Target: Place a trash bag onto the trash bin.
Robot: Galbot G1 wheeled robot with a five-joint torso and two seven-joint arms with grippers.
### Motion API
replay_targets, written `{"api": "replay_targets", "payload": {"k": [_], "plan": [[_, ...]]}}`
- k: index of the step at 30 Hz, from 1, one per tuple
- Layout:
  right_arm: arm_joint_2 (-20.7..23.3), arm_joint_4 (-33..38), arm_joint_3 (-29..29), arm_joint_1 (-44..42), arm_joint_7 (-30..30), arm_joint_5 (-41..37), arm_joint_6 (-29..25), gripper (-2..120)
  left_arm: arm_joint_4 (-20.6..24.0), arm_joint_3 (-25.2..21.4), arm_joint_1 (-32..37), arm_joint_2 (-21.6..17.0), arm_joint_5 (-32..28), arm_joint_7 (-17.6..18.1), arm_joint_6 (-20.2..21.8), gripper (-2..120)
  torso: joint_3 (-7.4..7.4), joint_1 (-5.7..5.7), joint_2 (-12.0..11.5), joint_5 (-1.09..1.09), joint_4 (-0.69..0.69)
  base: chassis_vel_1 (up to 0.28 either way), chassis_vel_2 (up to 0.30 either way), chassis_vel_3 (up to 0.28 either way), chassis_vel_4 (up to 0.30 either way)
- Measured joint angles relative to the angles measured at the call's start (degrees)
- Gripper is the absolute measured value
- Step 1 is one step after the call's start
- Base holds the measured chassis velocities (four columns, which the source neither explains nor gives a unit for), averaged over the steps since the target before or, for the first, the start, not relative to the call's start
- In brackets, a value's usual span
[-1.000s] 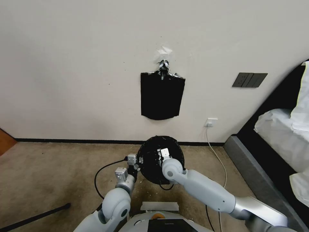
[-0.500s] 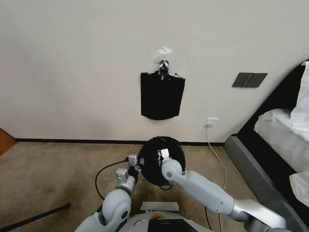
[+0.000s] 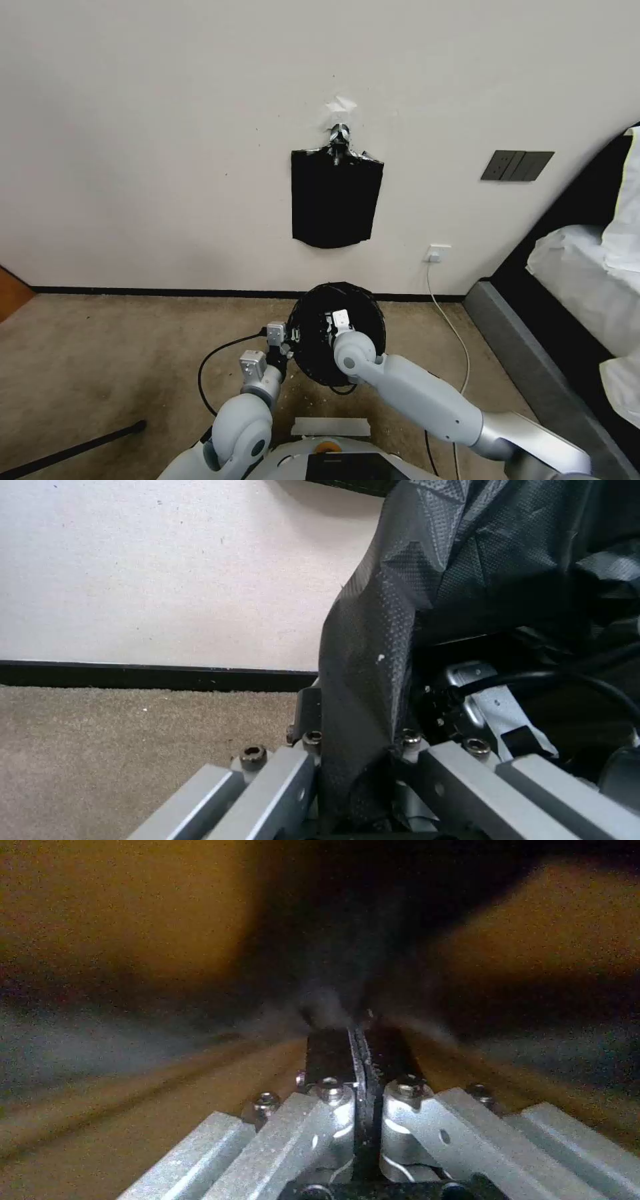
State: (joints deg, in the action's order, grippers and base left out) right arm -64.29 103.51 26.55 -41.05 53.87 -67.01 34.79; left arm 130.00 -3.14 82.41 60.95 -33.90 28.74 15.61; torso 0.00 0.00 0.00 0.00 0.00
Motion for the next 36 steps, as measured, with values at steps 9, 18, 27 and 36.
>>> {"api": "replay_targets", "payload": {"k": [9, 18, 27, 36], "plan": [[-0.3, -1.8, -0.6, -0.8, -2.6, 2.7, -0.8, 0, 0.4, -0.6, 0.7, 0.9, -0.3, 0.0, 0.3, 1, 0.00, 0.00, 0.0, 0.00, 0.00, 0.000, 0.000, 0.000, 0.000], [-0.6, -2.5, -1.1, -1.4, -4.3, 3.7, -1.8, 0, 0.5, -0.2, 0.6, 0.9, -0.4, -0.1, 0.5, 1, 0.00, 0.00, 0.0, 0.00, 0.00, 0.000, 0.000, 0.000, 0.000], [0.2, -0.7, -1.1, -1.7, -4.1, 3.4, -1.8, 0, 0.4, -0.2, 0.7, 0.9, -0.4, -0.1, 0.5, 1, 0.00, 0.00, 0.0, 0.00, 0.00, 0.000, 0.000, 0.000, 0.000], [4.3, 14.1, -1.4, -4.2, 0.0, -2.4, -1.0, 21, -2.0, -0.2, -0.6, 1.9, -0.4, 0.7, 1.6, 1, 0.00, 0.00, 0.0, 0.00, 0.00, 0.000, 0.000, 0.000, 0.000]]}}
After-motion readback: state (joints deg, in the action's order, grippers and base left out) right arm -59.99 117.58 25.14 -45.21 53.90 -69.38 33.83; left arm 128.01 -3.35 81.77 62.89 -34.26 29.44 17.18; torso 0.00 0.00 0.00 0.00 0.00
